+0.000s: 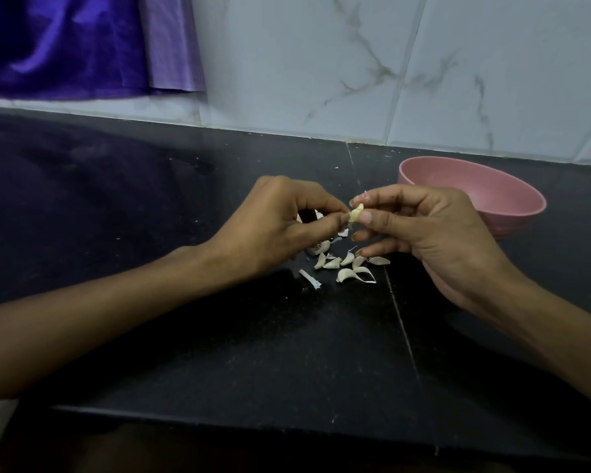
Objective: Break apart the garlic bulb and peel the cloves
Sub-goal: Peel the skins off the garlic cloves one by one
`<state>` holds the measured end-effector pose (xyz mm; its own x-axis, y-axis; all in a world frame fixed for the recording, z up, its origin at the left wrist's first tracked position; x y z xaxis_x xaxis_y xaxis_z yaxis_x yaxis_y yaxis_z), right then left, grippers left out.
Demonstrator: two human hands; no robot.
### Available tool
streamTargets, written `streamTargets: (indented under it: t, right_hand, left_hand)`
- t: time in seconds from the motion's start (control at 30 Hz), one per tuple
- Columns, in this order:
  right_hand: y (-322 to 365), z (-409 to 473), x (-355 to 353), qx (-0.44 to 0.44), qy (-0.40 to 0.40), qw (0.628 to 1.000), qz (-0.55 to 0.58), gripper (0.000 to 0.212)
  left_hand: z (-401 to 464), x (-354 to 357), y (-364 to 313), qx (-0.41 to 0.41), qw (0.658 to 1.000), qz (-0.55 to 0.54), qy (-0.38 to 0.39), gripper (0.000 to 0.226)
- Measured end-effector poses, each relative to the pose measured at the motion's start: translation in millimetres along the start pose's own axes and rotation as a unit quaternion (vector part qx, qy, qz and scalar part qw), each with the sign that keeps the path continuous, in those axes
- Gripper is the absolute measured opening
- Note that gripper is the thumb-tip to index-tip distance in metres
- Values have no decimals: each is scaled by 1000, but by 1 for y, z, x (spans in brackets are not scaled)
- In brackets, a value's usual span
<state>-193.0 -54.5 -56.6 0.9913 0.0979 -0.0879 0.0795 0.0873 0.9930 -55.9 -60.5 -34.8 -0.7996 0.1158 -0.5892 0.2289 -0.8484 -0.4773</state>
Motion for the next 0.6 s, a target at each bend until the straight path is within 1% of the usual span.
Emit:
streamTargets:
  t: [0.07, 0.1, 0.17, 0.23, 0.3, 0.53, 0.6]
  right_hand:
    - [0, 0, 0, 0, 3, 1000, 0, 21]
    - [1, 0, 0, -1, 5, 1000, 2, 21]
    - [2, 0, 2, -4, 11, 1000, 7, 21]
    - [2, -1, 4, -6, 17, 1000, 12, 22]
    - [3, -2, 5, -7, 19, 1000, 22, 23]
    - [4, -1, 4, 1, 16, 999, 44, 20]
    - [3, -1, 4, 4, 12, 999, 49, 18]
  left_hand:
    - [0, 1, -1, 9, 1000, 11, 4, 15]
    - [0, 1, 1, -2, 1000, -2, 3, 13]
    - [-2, 2, 10, -54, 997, -63, -2, 10]
    - [-5, 7, 17, -109, 986, -125, -4, 12]
    - [-6, 9, 21, -135, 979, -149, -8, 13]
    - [-5, 0, 19, -125, 986, -101, -31, 10]
    - [-6, -4, 19, -130, 986, -94, -45, 18]
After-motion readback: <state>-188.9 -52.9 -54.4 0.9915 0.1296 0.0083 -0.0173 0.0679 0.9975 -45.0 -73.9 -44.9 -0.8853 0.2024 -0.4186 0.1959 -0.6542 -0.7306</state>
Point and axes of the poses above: each hand's wrist, its own z-axis towards the middle knuckle, its own x-axis out of the palm, y = z × x, the point moved 10 cm from there along z, towards the middle knuckle, and after that the axes turned 11 degrees about x, right-handed, at the moved point
